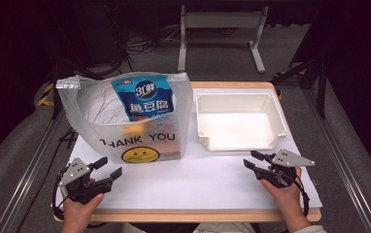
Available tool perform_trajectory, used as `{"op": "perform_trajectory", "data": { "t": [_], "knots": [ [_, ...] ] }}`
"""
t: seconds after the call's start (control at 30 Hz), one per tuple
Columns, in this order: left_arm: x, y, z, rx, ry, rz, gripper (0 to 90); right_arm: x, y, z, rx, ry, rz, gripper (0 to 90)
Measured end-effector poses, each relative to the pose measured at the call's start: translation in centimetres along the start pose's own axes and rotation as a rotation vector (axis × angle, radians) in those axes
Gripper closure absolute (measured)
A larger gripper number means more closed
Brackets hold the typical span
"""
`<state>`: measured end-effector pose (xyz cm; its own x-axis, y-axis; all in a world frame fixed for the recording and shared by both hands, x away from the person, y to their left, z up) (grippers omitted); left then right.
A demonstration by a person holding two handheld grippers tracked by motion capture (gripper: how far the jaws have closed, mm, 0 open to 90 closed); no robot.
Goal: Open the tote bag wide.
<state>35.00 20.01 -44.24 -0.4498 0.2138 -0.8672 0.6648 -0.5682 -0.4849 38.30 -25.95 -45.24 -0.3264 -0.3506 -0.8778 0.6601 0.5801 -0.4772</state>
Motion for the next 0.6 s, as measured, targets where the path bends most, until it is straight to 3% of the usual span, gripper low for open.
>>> {"op": "perform_trajectory", "data": {
  "t": [0.13, 0.4, 0.6],
  "knots": [
    [-0.5, -0.7, -0.1, 0.001, 0.010, 0.019, 33.1, 0.2, 0.2, 0.1, -0.007, 0.020, -0.007, 54.1],
    [-1.5, -2.0, -0.9, -0.014, 0.041, 0.063, 35.8, 0.5, 0.8, -0.5, -0.015, 0.007, -0.033, 53.0],
    [-2.5, -3.5, -2.2, -0.081, -0.013, 0.135, 31.7, 0.7, 1.0, -0.6, -0.021, 0.001, -0.036, 52.0]
  ]
}}
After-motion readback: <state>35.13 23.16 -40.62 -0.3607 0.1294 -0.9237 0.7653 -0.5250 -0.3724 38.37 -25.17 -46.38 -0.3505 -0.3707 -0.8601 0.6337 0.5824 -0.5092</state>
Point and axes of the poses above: each handheld gripper's, and its own axes: y roughly forward along the jaws, x roughly out of its underside, z roughly to its right, the point moved 8 cm from there along y, roughly forward along the jaws, and after that the axes turned 5 degrees about -z, right-handed, at the moved point
